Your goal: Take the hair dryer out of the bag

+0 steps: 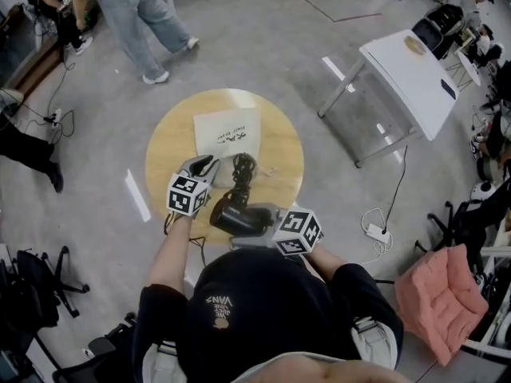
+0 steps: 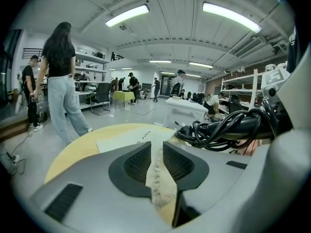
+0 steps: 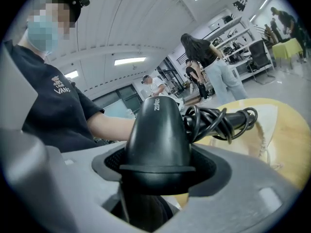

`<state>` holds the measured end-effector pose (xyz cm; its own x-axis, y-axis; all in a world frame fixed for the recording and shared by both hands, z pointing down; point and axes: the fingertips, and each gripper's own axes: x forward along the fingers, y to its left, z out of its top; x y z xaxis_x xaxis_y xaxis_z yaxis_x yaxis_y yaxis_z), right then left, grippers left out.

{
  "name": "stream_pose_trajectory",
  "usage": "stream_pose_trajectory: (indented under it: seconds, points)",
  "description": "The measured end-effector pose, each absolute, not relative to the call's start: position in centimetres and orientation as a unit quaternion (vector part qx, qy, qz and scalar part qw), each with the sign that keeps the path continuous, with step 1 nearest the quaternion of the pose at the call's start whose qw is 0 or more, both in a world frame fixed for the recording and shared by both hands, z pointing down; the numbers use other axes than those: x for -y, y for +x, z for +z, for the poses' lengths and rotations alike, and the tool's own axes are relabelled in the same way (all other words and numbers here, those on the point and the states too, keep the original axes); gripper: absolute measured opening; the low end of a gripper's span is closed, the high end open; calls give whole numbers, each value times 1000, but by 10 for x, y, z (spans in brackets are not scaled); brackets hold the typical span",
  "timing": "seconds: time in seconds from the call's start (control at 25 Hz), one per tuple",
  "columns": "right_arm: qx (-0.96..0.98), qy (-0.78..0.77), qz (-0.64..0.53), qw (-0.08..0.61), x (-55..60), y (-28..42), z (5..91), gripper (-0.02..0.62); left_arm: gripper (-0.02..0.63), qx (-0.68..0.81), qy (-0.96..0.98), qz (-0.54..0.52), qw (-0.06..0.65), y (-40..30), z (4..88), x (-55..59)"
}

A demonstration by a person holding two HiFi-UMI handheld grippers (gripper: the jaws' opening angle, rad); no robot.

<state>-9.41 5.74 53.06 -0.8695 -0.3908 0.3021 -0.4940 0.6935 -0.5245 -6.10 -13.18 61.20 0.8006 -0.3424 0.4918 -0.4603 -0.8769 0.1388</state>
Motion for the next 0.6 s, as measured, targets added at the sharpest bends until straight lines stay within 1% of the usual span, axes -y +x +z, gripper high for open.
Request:
stream_pose_trajectory:
  seconds: [0.28,0.6]
  points:
    - [915,253,306,65,-64,-98,517,351,87,219,945,206,128,-77,595,121]
    - [914,295,276,29,-47,-79,491,351,87,201,961,151,117,-80,550,104]
